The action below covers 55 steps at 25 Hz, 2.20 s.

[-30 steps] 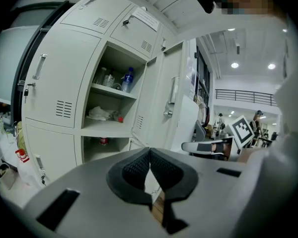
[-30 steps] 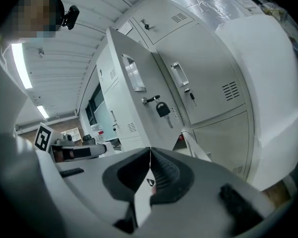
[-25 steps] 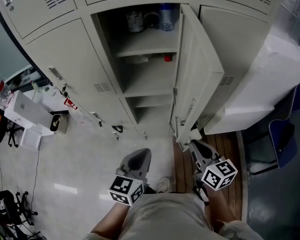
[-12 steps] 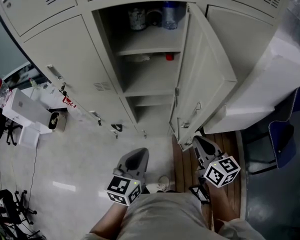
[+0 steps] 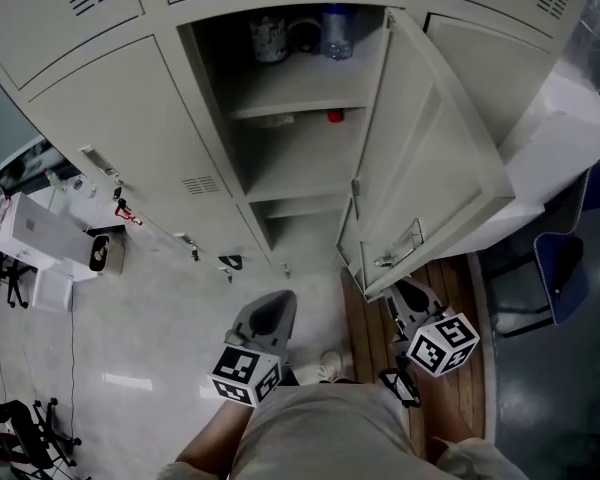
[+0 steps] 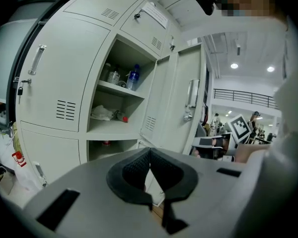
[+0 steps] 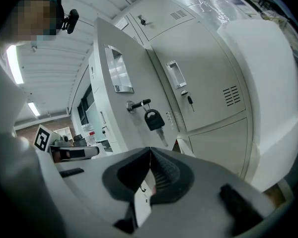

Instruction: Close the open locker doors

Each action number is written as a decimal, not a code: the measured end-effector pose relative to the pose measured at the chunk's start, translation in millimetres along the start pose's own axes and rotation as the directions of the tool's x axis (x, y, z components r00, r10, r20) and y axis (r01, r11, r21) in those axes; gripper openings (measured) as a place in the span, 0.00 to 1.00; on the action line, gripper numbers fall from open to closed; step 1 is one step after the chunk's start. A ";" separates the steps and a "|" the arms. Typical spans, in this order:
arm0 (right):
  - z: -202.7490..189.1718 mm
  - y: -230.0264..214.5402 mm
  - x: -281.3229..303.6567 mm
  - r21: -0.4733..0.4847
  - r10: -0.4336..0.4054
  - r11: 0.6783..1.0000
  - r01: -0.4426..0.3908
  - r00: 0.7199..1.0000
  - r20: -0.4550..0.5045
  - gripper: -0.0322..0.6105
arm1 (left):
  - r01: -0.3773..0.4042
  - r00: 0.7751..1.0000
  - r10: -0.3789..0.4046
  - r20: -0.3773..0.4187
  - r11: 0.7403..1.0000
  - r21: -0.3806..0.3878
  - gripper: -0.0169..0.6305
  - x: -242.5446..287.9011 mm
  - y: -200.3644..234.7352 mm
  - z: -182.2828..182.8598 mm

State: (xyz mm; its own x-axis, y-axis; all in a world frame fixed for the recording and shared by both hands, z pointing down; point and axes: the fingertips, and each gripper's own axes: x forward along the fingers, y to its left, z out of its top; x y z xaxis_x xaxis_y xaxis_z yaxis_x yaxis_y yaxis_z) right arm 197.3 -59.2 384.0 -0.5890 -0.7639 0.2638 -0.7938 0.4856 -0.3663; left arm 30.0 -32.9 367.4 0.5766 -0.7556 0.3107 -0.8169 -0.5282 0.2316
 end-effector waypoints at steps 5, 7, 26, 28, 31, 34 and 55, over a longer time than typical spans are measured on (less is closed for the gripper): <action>2.5 6.8 5.1 -0.004 -0.011 1.000 0.011 1.000 0.004 0.09 | 0.031 1.000 -0.031 -0.003 1.000 0.005 0.05 7.4 6.2 4.2; 2.4 10.8 7.0 -0.005 -0.011 1.000 0.011 1.000 0.005 0.09 | 0.043 0.999 -0.043 -0.004 0.999 0.006 0.05 9.6 7.5 4.8; -8.8 59.5 52.6 0.017 0.020 1.000 -0.020 1.000 -0.005 0.09 | 0.082 0.997 -0.081 -0.018 0.997 0.017 0.05 6.9 55.4 14.8; -9.3 66.2 59.0 0.020 0.021 1.000 -0.021 1.000 -0.003 0.09 | 0.087 0.996 -0.087 -0.021 0.996 0.022 0.05 6.3 61.9 16.0; -11.4 76.2 68.2 0.025 0.024 0.999 -0.024 1.000 -0.003 0.09 | 0.094 0.995 -0.094 -0.024 0.995 0.028 0.05 4.2 71.3 18.3; -12.5 83.9 77.2 0.027 0.020 0.999 -0.020 1.000 -0.003 0.09 | 0.106 0.994 -0.105 -0.025 0.994 0.032 0.05 2.1 80.1 20.6; -11.8 111.6 144.2 0.028 -0.086 0.996 0.086 0.996 0.030 0.09 | 0.209 0.978 -0.206 -0.043 0.975 0.072 0.05 -12.7 146.4 31.4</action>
State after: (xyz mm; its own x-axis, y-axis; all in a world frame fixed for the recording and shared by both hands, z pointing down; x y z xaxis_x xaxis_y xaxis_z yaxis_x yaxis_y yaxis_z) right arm 22.0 -110.2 391.7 -0.5134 -0.8154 0.2675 -0.8367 0.4064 -0.3671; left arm -97.3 -112.8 368.4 0.7324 -0.6135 0.2954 -0.6774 -0.7007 0.2242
